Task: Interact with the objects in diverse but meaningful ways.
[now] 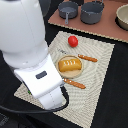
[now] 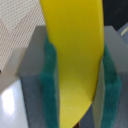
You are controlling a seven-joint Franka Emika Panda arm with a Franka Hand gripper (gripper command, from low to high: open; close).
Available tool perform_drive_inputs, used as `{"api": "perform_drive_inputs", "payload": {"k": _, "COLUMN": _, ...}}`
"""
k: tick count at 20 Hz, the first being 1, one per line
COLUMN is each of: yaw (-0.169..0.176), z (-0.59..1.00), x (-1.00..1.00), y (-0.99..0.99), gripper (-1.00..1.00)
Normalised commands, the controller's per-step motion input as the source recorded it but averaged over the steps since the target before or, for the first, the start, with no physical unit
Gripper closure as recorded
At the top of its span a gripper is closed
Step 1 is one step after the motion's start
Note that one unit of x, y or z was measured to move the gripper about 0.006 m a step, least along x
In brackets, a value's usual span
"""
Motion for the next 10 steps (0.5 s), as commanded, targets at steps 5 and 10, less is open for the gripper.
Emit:
{"api": "perform_drive_inputs", "payload": {"k": 5, "yaw": -0.092, "z": 0.0, "x": -0.26, "y": 0.01, "gripper": 1.0}}
{"api": "perform_drive_inputs", "payload": {"k": 10, "yaw": -0.019, "z": 0.07, "x": -0.9, "y": 0.09, "gripper": 1.0}}
